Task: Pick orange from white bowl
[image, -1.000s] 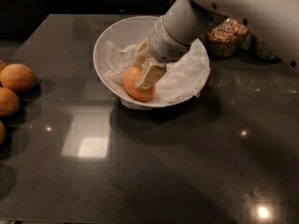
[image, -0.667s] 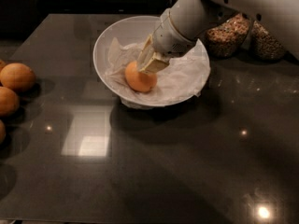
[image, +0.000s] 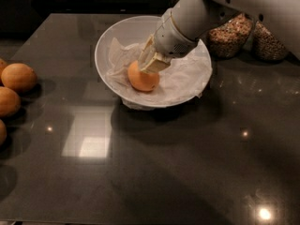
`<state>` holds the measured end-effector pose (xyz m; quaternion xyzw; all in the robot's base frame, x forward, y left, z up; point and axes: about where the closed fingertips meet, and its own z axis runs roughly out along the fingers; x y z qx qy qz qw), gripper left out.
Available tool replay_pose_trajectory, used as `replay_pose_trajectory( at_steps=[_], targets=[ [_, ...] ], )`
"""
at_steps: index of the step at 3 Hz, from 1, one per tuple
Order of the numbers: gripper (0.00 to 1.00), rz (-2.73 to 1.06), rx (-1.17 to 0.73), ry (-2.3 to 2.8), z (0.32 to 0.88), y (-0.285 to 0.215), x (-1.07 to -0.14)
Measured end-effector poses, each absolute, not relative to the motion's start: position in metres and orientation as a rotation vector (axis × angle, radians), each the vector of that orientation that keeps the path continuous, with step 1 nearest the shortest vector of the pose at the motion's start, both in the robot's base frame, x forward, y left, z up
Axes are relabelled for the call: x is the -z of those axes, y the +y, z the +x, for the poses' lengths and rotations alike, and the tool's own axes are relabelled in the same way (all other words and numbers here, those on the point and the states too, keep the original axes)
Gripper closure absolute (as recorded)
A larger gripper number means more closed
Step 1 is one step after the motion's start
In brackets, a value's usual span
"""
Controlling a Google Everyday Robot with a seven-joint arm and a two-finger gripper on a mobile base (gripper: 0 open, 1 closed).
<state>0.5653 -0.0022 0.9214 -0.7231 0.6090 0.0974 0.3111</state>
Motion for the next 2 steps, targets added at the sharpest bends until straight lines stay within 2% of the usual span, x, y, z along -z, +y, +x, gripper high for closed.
replay_pose_trajectory(
  at_steps=[2],
  targets=[
    [0.27,-1.982,-0.224,1.59,0.5596,0.0152,-0.913]
  ],
)
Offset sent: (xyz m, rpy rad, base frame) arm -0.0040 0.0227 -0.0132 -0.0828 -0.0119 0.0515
